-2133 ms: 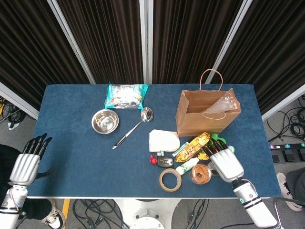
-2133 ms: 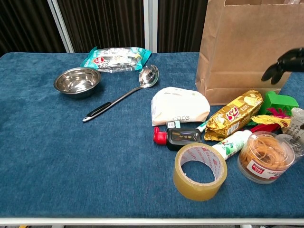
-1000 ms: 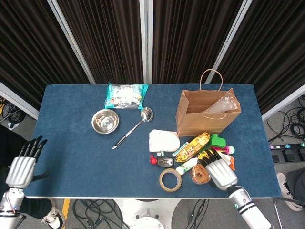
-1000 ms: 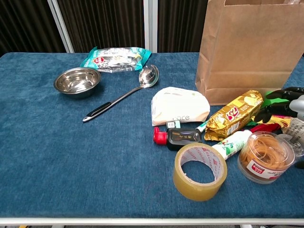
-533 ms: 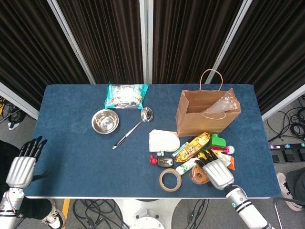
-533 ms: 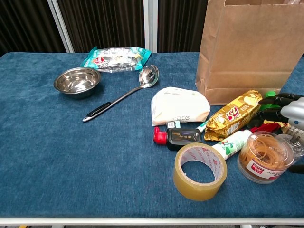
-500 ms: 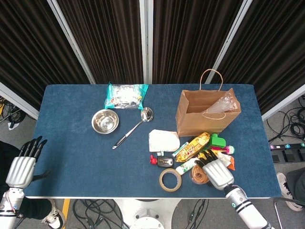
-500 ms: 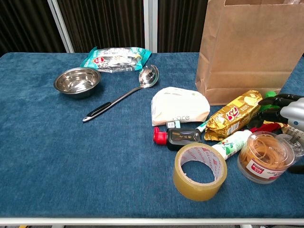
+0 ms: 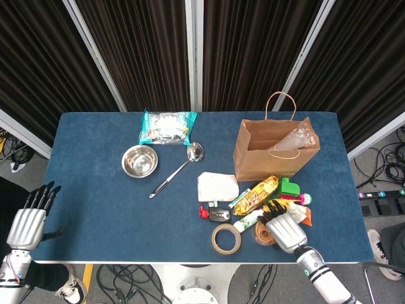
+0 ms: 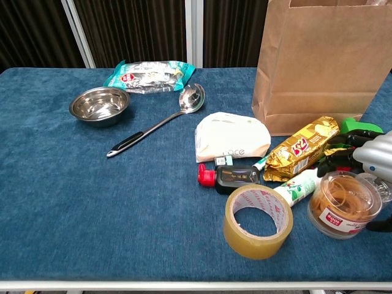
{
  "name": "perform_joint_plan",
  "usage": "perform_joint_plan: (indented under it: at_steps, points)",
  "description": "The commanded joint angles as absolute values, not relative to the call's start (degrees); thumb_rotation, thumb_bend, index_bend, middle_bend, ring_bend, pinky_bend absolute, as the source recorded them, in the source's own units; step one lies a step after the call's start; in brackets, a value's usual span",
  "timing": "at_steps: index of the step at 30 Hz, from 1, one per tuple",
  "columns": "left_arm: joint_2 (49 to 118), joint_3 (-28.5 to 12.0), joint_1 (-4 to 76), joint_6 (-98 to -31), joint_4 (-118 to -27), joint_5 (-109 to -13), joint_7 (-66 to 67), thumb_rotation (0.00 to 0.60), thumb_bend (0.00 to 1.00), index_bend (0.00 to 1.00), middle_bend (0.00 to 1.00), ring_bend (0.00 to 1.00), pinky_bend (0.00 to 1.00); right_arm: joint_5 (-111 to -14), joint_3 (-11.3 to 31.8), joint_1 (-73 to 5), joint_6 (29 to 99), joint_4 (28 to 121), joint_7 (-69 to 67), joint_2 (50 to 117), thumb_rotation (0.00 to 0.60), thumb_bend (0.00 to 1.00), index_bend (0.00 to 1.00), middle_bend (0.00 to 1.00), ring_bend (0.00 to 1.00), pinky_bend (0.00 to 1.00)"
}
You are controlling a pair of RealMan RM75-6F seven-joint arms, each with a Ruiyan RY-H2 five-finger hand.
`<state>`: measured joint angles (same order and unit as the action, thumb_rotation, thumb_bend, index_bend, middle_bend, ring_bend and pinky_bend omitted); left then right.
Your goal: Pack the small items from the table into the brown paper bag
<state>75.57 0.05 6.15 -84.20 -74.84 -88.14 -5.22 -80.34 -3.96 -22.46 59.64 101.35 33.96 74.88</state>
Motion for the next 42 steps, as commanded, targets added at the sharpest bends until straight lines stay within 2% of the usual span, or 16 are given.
perform_joint_plan:
  at_steps: [1,9,16,22,26,33,38,42]
  points:
    - [75.6,0.0,6.1,-84.3,-74.8,-88.1,-5.3,0.600,0.11,0.08,0.09,0.00,0.12,-80.1,-3.9,-22.5,59.8,101.2,34.3,75.1,0.600,0.00,0.31,0.31,0.04,0.03]
    - [75.4,0.0,6.0,-84.3,-74.8,-88.1,-5.6,0.600,0.11,0.08,0.09,0.00,0.12,-81.9,-3.2,-22.0,62.5,101.8,32.8,75.2,0.600,0.00,0.43,0.38,0.08,0.03]
    - [75.0,-0.2,6.2,-84.7,-75.7,-88.5,-5.0,0.600,0.11,0.08,0.09,0.00,0.12,-87.4,-2.3,-21.8,67.1,107.7,30.9,71.3,0.600,0.00,0.43,0.39,0.09,0.03]
    - [74.5,-0.2,6.1,-84.8,-76.4,-88.6,-4.5,0.600,0.11,0.08,0.09,0.00,0.12,-92.4,0.8,-23.1,70.0,116.0,34.0,66.3,0.600,0.00,0.43,0.39,0.09,0.04]
    - [74.3,-0.2,6.1,-84.9,-76.8,-88.7,-4.4,0.600,0.11,0.08,0.09,0.00,0.12,-91.6,5.4,-25.0,70.8,121.9,36.9,63.8,0.600,0.00,0.43,0.39,0.09,0.04]
    - [74.2,0.0,6.2,-85.2,-77.4,-89.4,-3.9,0.600,0.11,0.08,0.09,0.00,0.12,-84.8,17.2,-30.5,72.7,128.0,43.0,64.2,0.600,0.00,0.43,0.38,0.10,0.07]
    - [74.0,0.2,6.4,-85.3,-78.2,-90.1,-3.9,0.600,0.11,0.08,0.09,0.00,0.12,-77.9,24.4,-34.5,75.1,127.3,45.9,66.2,0.600,0.00,0.44,0.38,0.10,0.07]
    - [74.1,0.5,6.5,-85.1,-78.0,-90.3,-4.2,0.600,0.11,0.08,0.09,0.00,0.12,-74.1,27.7,-36.1,78.6,123.5,48.6,67.9,0.600,0.00,0.44,0.38,0.10,0.07]
